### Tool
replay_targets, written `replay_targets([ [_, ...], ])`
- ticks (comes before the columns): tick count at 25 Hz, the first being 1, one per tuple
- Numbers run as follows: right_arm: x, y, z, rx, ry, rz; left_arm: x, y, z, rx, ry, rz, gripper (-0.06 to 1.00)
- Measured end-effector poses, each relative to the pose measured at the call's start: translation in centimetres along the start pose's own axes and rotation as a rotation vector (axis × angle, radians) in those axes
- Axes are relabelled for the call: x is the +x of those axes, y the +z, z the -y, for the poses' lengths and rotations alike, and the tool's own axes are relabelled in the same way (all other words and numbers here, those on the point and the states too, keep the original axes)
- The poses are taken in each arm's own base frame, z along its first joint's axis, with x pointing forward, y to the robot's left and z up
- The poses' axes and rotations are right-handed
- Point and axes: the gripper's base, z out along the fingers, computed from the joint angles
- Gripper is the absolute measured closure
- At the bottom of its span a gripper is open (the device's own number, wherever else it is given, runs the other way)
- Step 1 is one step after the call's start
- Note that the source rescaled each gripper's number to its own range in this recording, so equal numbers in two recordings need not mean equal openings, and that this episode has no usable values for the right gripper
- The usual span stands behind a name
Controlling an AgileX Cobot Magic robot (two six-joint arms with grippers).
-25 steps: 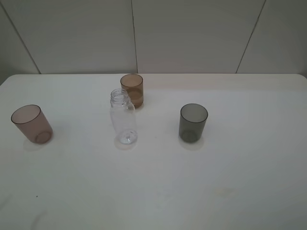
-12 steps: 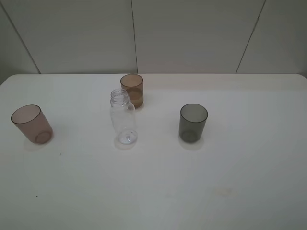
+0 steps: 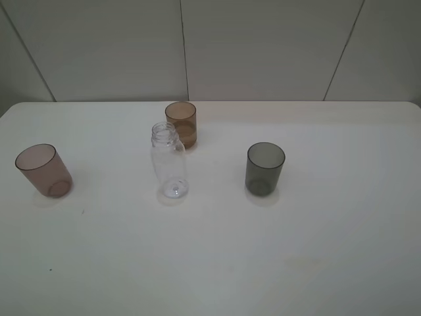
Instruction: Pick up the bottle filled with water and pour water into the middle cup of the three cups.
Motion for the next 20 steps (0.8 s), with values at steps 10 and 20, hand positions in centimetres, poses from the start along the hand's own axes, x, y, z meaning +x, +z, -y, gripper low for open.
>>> replay_targets([
  [10,0.0,0.0,0.0,0.000,0.000,0.000,2.8,1.8,0.6,0.067,-0.001,-0.044,-0.06],
  [20,0.0,0.0,0.0,0.000,0.000,0.000,2.8,1.8,0.7,0.057,0.003,-0.037,-0.06],
])
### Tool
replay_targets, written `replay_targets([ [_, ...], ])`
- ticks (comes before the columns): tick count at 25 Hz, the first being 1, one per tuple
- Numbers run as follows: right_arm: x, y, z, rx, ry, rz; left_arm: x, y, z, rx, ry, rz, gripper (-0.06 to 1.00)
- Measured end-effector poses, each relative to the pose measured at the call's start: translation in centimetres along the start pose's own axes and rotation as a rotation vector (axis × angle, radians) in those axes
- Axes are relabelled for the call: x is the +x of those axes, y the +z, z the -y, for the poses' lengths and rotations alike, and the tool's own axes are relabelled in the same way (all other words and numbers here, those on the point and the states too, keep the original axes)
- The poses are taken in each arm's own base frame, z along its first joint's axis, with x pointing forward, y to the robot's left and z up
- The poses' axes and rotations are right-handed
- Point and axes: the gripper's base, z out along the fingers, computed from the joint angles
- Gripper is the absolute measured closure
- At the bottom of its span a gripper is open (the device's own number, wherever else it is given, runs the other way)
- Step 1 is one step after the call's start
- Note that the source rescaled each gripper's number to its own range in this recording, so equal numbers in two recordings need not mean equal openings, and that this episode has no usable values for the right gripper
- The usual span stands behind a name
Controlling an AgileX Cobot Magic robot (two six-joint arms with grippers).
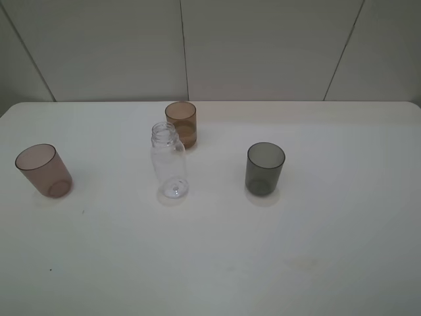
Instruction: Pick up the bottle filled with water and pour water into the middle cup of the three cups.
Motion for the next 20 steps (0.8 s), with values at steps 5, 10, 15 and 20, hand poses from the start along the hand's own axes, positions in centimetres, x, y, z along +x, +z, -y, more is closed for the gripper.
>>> replay_targets([
  [5,0.00,0.00,0.00,0.000,0.000,0.000,0.04,0.00,0.11,-0.109,-0.057,0.005,-0.06],
  [10,0.00,0.00,0.00,0.000,0.000,0.000,0.09,-0.01,0.25,-0.285,-0.144,0.014,-0.06],
  [15,0.00,0.00,0.00,0.000,0.000,0.000,0.09,-0.01,0.32,-0.371,-0.186,0.018,-0.06],
  [20,0.00,0.00,0.00,0.000,0.000,0.000,0.09,0.00,0.36,-0.369,-0.190,0.019,-0.06],
])
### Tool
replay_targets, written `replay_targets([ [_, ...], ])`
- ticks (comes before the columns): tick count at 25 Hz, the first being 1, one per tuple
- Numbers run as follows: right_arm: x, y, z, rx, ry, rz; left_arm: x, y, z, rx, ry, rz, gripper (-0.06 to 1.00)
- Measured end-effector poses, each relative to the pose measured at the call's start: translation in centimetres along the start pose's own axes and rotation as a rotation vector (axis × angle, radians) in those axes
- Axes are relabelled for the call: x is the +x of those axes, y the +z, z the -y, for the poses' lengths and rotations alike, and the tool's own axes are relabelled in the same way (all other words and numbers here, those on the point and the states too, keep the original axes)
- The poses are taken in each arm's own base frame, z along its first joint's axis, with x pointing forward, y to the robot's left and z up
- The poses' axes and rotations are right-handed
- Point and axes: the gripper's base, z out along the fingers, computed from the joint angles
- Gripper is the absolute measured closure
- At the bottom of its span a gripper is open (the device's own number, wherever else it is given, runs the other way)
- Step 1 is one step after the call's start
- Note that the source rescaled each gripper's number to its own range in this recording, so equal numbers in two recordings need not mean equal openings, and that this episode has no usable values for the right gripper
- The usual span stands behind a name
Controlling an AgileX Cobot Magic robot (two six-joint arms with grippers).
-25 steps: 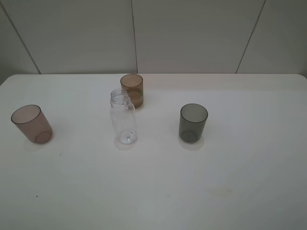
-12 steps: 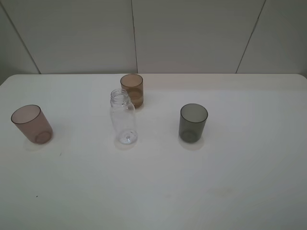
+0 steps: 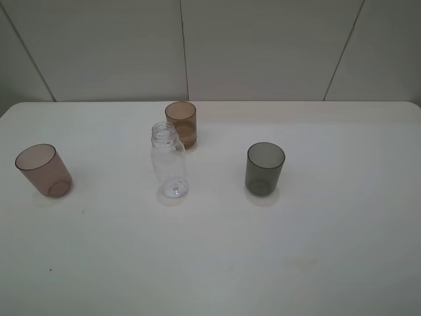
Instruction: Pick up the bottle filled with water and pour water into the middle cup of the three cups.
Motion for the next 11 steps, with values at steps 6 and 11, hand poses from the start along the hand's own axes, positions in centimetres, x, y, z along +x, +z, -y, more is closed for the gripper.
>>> replay_targets([
  [6,0.00,0.00,0.00,0.000,0.000,0.000,0.01,0.00,0.11,0.012,-0.007,-0.001,-0.06],
  [11,0.00,0.00,0.00,0.000,0.000,0.000,0.01,0.00,0.16,0.018,-0.010,-0.002,-0.06],
])
